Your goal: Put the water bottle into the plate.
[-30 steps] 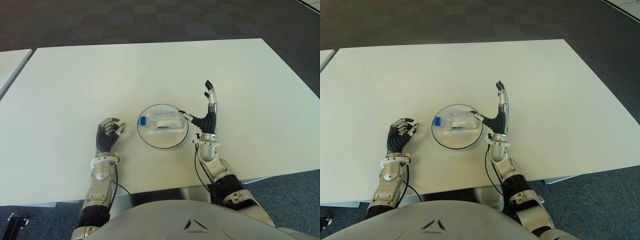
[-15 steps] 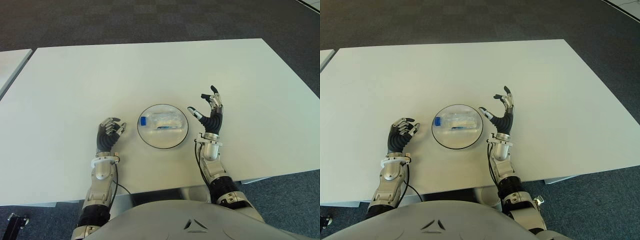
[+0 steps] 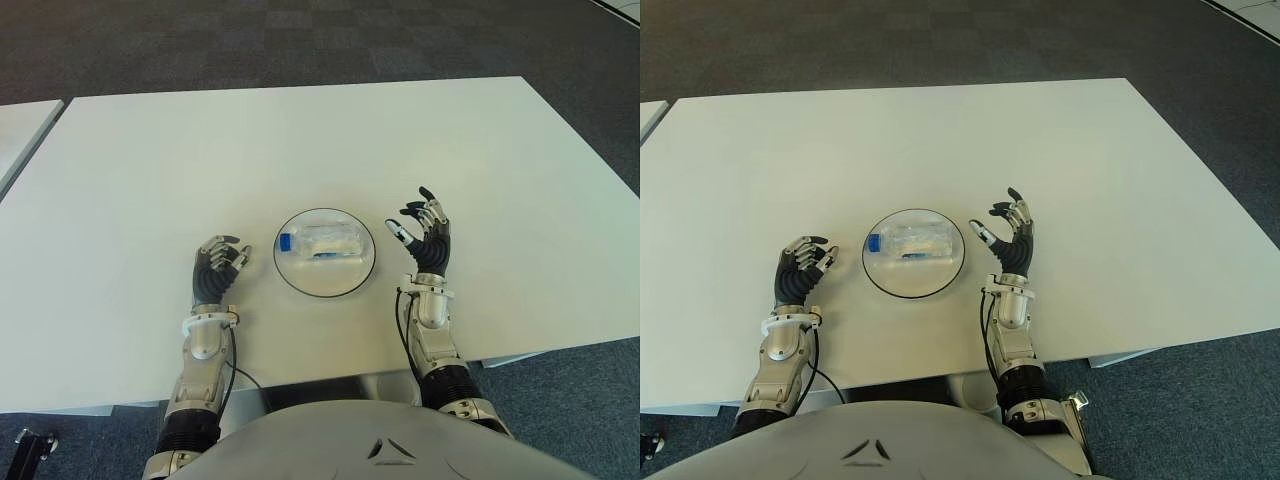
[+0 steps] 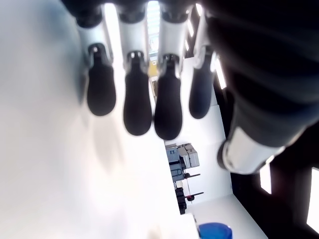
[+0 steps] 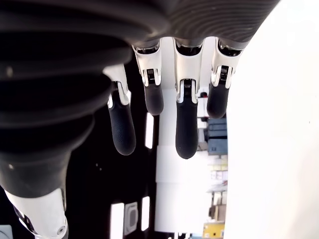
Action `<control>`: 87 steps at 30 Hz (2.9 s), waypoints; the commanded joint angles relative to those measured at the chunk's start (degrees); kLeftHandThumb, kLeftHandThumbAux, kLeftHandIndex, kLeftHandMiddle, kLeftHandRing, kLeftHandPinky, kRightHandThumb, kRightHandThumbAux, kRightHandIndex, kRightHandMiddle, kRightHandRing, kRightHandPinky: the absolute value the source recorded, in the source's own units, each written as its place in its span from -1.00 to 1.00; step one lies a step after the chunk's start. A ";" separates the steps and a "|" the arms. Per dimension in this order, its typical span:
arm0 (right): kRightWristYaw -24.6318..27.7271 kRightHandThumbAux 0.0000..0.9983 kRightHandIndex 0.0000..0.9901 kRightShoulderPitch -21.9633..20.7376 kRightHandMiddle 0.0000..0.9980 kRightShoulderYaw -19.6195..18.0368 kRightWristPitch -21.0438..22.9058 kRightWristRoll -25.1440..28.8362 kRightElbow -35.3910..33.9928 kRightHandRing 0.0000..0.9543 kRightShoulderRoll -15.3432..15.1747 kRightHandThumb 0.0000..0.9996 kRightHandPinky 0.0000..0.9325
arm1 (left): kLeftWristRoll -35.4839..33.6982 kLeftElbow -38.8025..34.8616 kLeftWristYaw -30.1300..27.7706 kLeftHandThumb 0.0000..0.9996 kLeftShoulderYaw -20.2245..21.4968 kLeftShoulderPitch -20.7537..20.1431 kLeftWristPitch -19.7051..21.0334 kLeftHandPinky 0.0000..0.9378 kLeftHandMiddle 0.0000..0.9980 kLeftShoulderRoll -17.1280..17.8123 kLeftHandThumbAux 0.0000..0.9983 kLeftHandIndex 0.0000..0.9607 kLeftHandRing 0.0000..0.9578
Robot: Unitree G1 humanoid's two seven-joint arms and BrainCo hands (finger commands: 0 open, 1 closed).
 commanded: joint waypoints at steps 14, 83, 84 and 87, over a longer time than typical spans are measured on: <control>2.62 0.48 -0.16 2.98 -0.03 -1.86 7.33 0.47 -4.74 -0.03 2.23 0.41 -0.03 | 0.27 0.70 0.32 0.41 0.10 1.20 1.47 0.30 0.28 -0.23 0.44 -0.10 0.32; 17.82 0.47 -0.17 4.34 -0.14 4.69 23.87 -7.59 -10.34 -0.09 -10.50 0.40 0.00 | -0.13 -1.11 -0.32 0.41 0.03 2.09 3.08 0.33 0.31 -0.27 0.44 -0.10 0.34; 17.36 0.47 -0.17 4.33 -0.13 4.64 23.40 -7.71 -10.15 -0.07 -10.43 0.40 0.03 | -0.18 -1.14 -0.35 0.41 0.03 2.09 3.13 0.33 0.31 -0.27 0.44 -0.10 0.34; 15.88 0.47 -0.16 4.28 -0.11 4.49 21.92 -8.11 -9.49 -0.04 -10.24 0.40 0.07 | -0.23 -1.23 -0.30 0.41 0.01 2.10 3.28 0.33 0.30 -0.29 0.44 -0.10 0.33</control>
